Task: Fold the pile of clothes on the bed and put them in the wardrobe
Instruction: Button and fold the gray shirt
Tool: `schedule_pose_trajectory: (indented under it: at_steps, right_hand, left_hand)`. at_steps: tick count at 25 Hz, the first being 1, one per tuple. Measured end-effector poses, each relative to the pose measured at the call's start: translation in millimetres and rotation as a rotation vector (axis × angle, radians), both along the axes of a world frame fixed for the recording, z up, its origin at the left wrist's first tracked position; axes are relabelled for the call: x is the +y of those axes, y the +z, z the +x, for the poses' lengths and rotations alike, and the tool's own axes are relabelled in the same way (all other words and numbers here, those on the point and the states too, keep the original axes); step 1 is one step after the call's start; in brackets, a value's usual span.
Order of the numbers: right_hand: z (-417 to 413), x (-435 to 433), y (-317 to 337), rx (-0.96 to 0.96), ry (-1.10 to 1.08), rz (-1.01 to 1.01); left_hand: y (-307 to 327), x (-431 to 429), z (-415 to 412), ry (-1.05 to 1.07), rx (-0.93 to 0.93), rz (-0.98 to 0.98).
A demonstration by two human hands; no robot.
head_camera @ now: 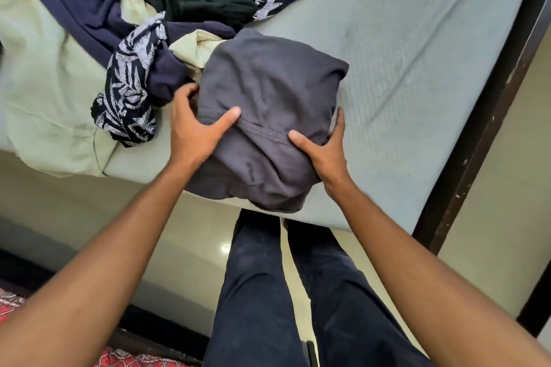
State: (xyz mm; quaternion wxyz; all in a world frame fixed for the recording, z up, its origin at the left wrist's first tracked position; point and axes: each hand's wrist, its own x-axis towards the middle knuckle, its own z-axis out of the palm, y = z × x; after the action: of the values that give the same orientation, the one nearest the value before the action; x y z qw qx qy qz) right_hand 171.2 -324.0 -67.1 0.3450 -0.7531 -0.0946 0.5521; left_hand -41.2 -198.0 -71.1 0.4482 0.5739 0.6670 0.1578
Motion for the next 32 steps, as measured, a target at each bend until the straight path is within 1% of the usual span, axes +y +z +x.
schedule_pose_trajectory:
  at_steps: [1, 2, 3, 6, 10, 14, 17, 20, 24, 26, 28, 30, 32]
  right_hand:
    - [-3, -3, -2, 0.034, -0.013, -0.004]
    - [-5, -3, -4, 0.054, -0.027, 0.006]
    - [-7, -1, -8, 0.066, -0.045, 0.018]
    - [-6, 3, -15, 0.089, -0.082, 0.041]
    - [5, 0, -15, 0.129, -0.045, 0.078]
    - [32, -17, -7, 0.17, -0.108, 0.116]
    - [76, -39, 11, 0.177, -0.176, 0.166]
    - [136, -62, 37, 0.076, -0.268, 0.174]
    - [235, -76, 51, -0.085, -0.35, 0.162]
    - [284, -77, 42, -0.097, -0.341, 0.125]
    - [314, -75, 27, -0.142, -0.273, 0.034]
    - [323, -73, 14, -0.243, -0.191, -0.081]
    - [317, -73, 8, -0.314, -0.144, -0.153]
  left_hand:
    - [-1, -5, -8, 0.048, -0.04, -0.227]
    - [-2, -8, -10, 0.055, -0.059, -0.382]
    - [-6, -7, -10, 0.034, -0.065, -0.436]
    - [-11, 6, -3, -0.013, -0.092, -0.45]
    - [5, 14, 7, -0.083, -0.276, -0.705]
    - [18, -1, 39, -0.069, -0.364, -0.653]
    - [28, -17, 78, -0.099, -0.465, -0.753]
    - [35, -34, 145, -0.169, -0.522, -0.79]
    - [28, -40, 254, -0.274, -0.592, -0.726]
    - [13, -37, 304, -0.323, -0.573, -0.72]
    - [-6, -33, 338, -0.352, -0.526, -0.74]
    - [-21, -27, 352, -0.366, -0.459, -0.763]
    - [-24, -20, 352, -0.404, -0.415, -0.772]
